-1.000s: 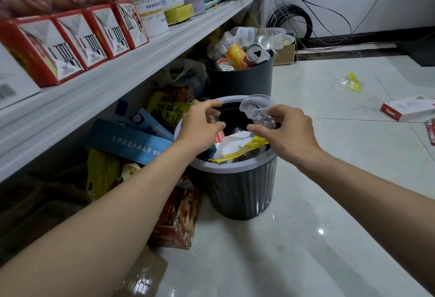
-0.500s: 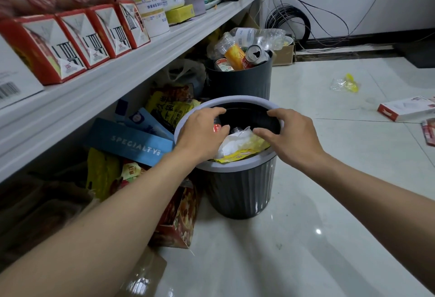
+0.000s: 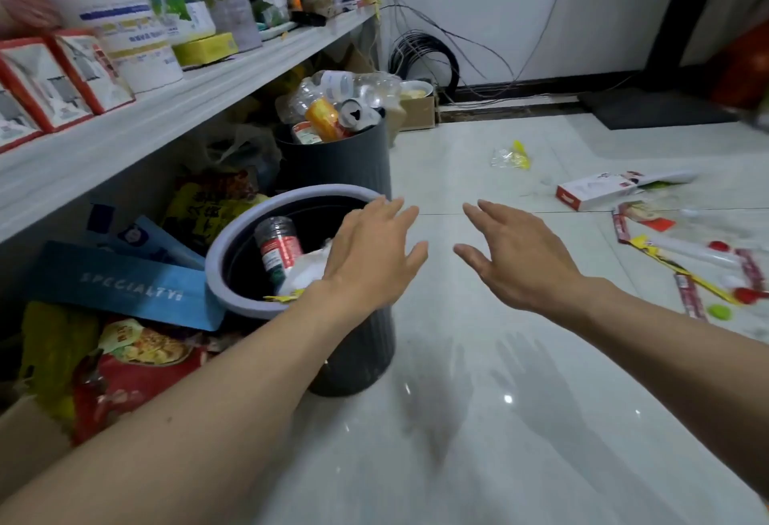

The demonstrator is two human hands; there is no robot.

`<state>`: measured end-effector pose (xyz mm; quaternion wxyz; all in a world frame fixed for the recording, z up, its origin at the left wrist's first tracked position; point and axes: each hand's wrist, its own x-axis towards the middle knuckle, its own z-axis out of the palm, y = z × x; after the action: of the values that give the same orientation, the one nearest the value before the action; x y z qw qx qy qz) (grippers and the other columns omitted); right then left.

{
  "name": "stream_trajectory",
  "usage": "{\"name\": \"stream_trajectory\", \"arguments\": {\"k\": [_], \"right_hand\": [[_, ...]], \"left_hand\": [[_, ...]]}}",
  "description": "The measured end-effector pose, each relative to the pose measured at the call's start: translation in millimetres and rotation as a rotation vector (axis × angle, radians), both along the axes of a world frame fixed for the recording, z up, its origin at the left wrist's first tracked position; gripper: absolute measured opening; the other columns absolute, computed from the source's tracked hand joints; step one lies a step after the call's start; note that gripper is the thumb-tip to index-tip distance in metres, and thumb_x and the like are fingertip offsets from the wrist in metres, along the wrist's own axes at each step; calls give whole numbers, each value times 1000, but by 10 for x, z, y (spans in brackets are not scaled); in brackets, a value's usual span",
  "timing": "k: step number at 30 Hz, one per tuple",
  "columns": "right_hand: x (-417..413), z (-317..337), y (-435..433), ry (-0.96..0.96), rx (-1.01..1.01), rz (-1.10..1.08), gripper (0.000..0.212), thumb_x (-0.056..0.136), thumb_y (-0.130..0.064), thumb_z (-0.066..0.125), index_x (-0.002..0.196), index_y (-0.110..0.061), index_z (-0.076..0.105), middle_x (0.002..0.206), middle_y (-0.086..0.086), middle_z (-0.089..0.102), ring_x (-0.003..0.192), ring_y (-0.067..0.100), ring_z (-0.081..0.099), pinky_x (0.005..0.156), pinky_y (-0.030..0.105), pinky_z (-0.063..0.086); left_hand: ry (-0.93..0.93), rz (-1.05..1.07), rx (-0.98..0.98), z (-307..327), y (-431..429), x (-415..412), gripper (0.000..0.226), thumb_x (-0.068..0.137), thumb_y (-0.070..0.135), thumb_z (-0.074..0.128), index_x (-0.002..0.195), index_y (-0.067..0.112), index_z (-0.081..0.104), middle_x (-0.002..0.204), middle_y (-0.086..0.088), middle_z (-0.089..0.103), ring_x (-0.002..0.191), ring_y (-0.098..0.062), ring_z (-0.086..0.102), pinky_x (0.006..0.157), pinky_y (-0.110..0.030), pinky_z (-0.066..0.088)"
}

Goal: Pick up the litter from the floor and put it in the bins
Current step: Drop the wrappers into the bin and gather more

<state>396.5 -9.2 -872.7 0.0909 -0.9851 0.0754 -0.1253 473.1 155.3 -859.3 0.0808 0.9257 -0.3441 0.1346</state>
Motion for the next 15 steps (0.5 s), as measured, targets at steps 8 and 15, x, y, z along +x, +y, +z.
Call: {"name": "stream_trajectory", "arguments": {"k": [8, 15], "right_hand": [[-594, -142, -1020, 83, -138, -140, 62, 99, -49, 34, 150, -16, 24, 153, 5, 32, 139, 25, 30, 112, 40, 22], [-1243, -478, -1844, 185, -128, -257, 64, 98, -52, 34, 150, -16, 23, 153, 6, 32, 140, 25, 28, 115, 42, 22]], "left_hand": [[14, -26, 38, -202, -959, -483, 55, 99, 46, 37, 147, 20, 34, 155, -1, 32, 144, -23, 22, 116, -39, 21], [51, -118, 106, -309, -1816, -992, 57, 99, 45, 34, 150, 20, 28, 159, -4, 23, 148, -24, 11, 119, -39, 15]]}}
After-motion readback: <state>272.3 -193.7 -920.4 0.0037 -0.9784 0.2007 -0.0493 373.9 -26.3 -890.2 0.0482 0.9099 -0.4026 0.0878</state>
